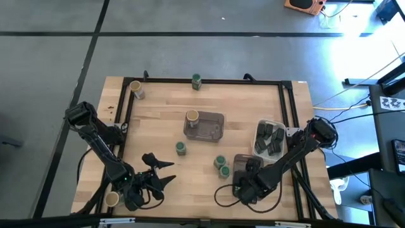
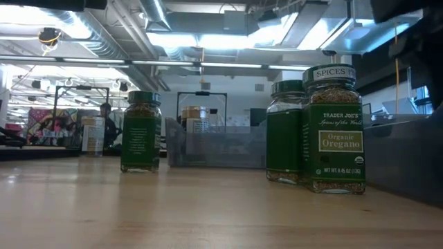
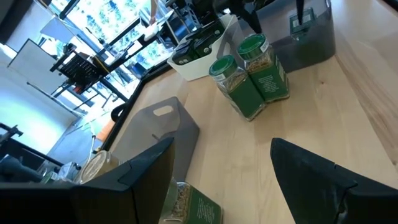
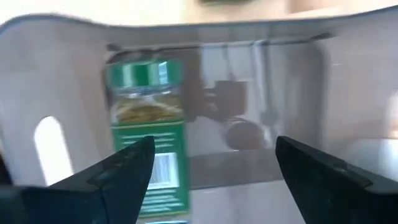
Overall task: Sort spices by type
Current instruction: Adjust the green seasoning bottles
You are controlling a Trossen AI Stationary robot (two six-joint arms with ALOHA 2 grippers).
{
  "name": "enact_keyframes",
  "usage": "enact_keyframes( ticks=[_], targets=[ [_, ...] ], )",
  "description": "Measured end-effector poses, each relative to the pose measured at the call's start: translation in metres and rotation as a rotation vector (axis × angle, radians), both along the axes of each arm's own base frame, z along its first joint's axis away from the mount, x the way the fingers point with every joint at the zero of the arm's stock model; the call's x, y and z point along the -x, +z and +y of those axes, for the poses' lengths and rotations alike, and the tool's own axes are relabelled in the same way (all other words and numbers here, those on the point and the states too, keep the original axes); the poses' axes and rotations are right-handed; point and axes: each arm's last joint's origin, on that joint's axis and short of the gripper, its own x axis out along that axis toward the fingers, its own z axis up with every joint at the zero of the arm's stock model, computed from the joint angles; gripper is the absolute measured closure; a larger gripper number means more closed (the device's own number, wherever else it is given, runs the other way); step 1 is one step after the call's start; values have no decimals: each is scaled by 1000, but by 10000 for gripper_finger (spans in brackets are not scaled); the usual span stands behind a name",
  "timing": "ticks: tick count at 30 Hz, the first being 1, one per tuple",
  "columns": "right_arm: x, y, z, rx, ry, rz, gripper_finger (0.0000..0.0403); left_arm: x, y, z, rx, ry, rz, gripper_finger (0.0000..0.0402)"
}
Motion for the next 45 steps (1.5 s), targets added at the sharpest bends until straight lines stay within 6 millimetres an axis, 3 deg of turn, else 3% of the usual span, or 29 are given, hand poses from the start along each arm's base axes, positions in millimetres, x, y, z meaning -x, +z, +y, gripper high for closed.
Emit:
enact_keyframes(
  ticks=[5,12,20,28,39,42,45],
  targets=[
    [2,16,-4,93,-10,17,70,-1,0,1,0,5,0,139],
    [-8,30,14,-57,47,-77,70,-1,0,1,-3,5,1,139],
    [2,6,14,-31,61,-58,70,-1,0,1,1,0,6,139],
    [-1,-5,18,-127,94,-85,70,-1,0,1,1,0,6,139],
    [1,-33,16,-81,88,-26,74,-1,0,1,3,1,5,139],
    [0,-33,16,-84,88,-32,99,-1,0,1,4,1,5,139],
    [-1,-33,17,-80,81,-56,151,-1,0,1,4,1,4,139]
  ],
)
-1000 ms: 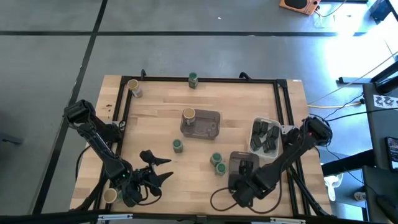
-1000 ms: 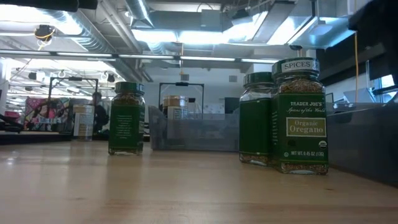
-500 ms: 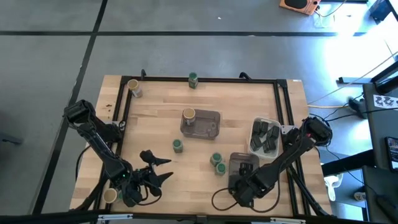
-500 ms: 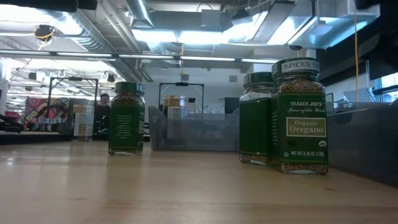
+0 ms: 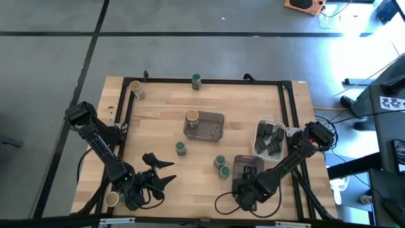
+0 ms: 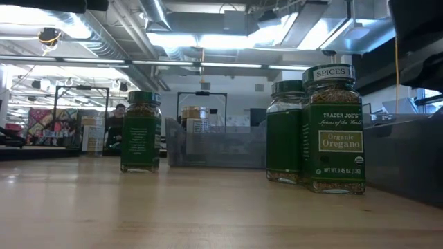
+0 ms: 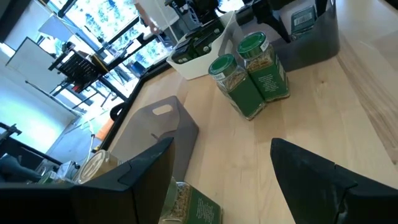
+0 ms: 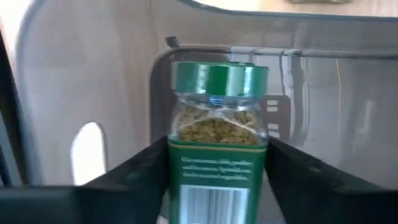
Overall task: Sort spices by type
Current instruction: Adjust the green seasoning bottles
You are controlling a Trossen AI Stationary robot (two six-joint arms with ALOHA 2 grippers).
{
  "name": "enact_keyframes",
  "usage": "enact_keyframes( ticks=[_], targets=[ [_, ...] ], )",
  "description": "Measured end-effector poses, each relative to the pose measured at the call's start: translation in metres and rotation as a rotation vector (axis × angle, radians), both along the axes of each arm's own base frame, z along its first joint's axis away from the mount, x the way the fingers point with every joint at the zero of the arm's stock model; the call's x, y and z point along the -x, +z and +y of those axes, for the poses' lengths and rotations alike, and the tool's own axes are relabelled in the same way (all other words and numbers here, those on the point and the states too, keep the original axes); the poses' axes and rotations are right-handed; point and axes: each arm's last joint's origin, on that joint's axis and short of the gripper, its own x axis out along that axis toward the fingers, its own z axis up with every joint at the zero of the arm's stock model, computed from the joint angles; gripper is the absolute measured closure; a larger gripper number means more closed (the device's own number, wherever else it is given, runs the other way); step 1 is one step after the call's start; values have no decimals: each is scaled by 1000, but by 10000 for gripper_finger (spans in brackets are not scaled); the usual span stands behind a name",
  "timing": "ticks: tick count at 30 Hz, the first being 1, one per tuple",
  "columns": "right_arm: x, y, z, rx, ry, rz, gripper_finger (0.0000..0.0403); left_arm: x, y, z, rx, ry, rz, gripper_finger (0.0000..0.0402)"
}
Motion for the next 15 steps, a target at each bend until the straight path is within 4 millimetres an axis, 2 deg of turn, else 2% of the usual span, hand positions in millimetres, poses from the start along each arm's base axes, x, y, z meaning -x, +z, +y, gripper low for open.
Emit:
enact_keyframes(
  ticks=[3,8,15],
  targets=[
    [0,0,0,0,-9,7,205,0,0,0,0,0,0,139],
    [4,7,-2,-19,-7,35,204,0,0,0,-1,0,0,139],
    [3,57,-3,-16,-20,-28,204,0,0,0,0,0,0,139]
  ],
)
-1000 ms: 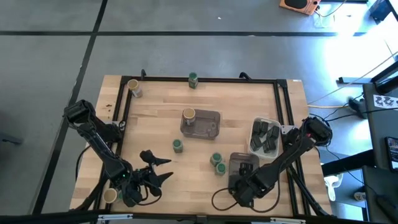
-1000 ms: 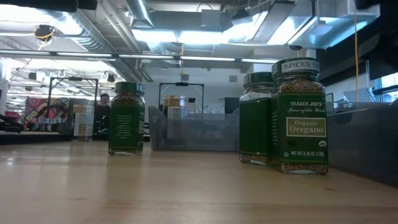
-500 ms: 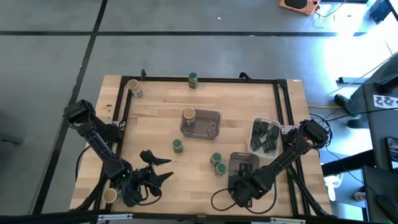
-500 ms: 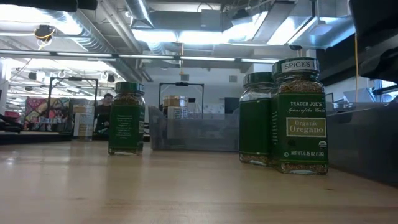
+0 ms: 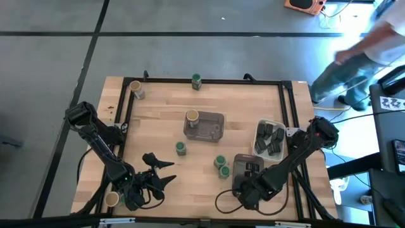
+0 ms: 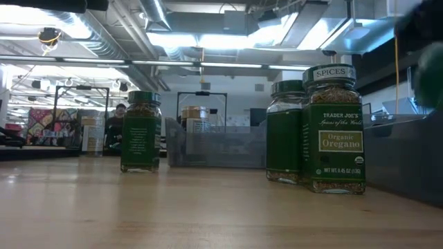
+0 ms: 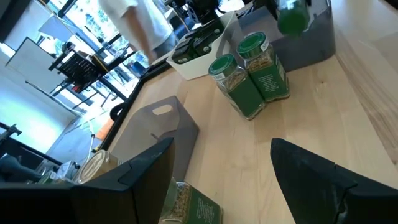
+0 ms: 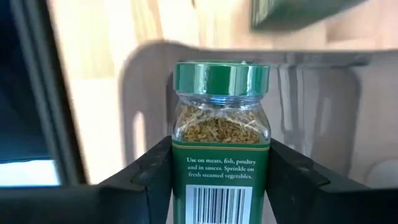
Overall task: Sort spices by type
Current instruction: Adjust the green seasoning bottles
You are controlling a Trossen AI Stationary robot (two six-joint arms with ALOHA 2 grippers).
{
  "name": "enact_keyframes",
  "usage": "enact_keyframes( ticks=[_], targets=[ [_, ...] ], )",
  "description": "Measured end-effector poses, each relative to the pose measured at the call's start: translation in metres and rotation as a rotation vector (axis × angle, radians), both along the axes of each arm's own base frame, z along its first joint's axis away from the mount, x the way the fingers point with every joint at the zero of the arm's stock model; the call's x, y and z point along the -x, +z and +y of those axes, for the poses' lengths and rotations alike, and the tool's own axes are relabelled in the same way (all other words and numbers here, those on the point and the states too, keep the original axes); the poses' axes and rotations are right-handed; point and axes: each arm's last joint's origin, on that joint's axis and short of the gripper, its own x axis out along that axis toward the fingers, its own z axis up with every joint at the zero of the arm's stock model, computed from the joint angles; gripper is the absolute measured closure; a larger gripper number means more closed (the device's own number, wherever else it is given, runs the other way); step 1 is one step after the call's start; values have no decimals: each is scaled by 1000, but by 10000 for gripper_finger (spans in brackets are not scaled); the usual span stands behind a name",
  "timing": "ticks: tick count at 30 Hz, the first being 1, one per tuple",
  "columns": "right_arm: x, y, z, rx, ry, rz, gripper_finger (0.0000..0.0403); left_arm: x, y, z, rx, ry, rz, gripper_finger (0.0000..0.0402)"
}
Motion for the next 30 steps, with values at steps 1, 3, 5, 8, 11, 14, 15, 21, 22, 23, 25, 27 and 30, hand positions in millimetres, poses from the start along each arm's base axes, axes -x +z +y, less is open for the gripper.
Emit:
enact_keyframes(
  ticks=[1,3,5,8,11,14,15,21,22,23,25,27,30],
  targets=[
    [-1,8,1,2,-2,-8,204,0,0,0,0,0,0,139],
    [-4,26,2,-2,-6,-50,204,0,0,0,1,0,0,139],
    [-8,42,5,-16,-4,-108,204,0,0,0,3,1,-1,139],
    [-16,59,10,-22,27,-227,204,0,0,0,3,1,-1,139],
    [-26,69,16,-15,95,-391,204,0,0,0,4,1,-2,139],
    [-41,69,19,20,158,-536,204,0,0,0,6,2,-3,139],
    [-47,68,21,14,176,-577,204,0,0,0,7,2,-3,139],
    [-95,38,21,81,254,-746,204,0,0,0,8,2,-3,139],
    [-104,32,21,93,263,-780,204,0,0,0,7,2,-3,139],
    [-114,26,21,101,269,-820,204,0,0,0,8,2,-3,139],
    [-129,11,20,138,299,-865,204,0,0,0,7,2,-3,139],
    [-144,-1,17,164,313,-923,204,0,0,0,0,0,0,139],
    [-162,-14,8,187,302,-977,204,0,0,0,-6,-2,4,139]
  ],
)
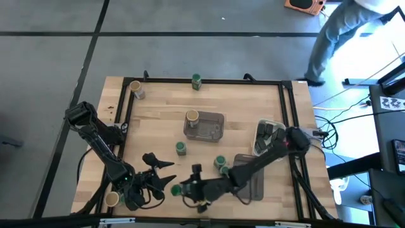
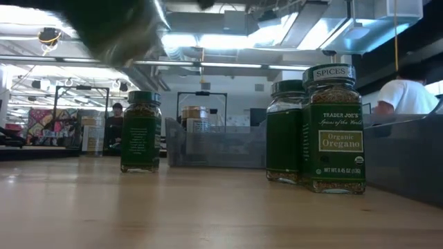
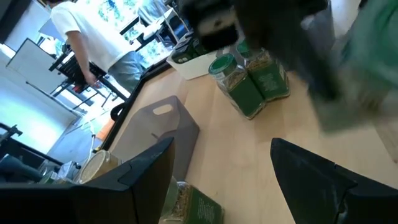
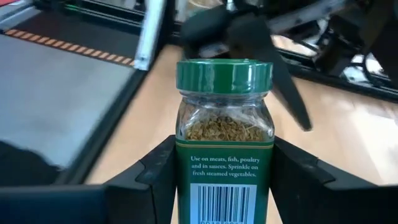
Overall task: Sort spices by type
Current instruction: Adjust the green seasoning bottles
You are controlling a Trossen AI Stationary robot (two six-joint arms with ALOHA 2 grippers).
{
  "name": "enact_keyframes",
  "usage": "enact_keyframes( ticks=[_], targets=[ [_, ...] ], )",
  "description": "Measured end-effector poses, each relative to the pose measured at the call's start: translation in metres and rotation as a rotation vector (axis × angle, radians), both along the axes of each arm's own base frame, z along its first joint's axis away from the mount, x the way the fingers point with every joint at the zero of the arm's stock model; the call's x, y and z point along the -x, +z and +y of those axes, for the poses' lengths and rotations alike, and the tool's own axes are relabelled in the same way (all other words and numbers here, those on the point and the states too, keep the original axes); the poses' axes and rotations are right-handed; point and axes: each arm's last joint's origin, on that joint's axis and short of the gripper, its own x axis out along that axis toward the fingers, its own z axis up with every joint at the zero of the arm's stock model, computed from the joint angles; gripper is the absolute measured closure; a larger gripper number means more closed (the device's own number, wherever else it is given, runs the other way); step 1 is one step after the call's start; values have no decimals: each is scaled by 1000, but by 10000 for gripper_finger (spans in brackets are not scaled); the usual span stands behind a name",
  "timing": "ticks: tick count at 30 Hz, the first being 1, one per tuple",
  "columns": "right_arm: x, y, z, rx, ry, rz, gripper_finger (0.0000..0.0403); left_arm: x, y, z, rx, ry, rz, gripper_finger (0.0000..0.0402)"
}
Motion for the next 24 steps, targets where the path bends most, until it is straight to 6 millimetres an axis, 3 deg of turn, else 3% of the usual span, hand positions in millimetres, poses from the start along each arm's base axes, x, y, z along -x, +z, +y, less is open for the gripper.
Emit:
enact_keyframes(
  ticks=[6,11,24],
  targets=[
    [-21,-35,-20,18,-49,25,204,3,-2,1,-12,4,17,139],
    [-31,-54,-26,2,-71,8,204,13,-6,1,6,16,21,139],
    [-41,-68,-27,-82,-120,-84,204,17,-3,0,-14,45,-40,139]
  ],
)
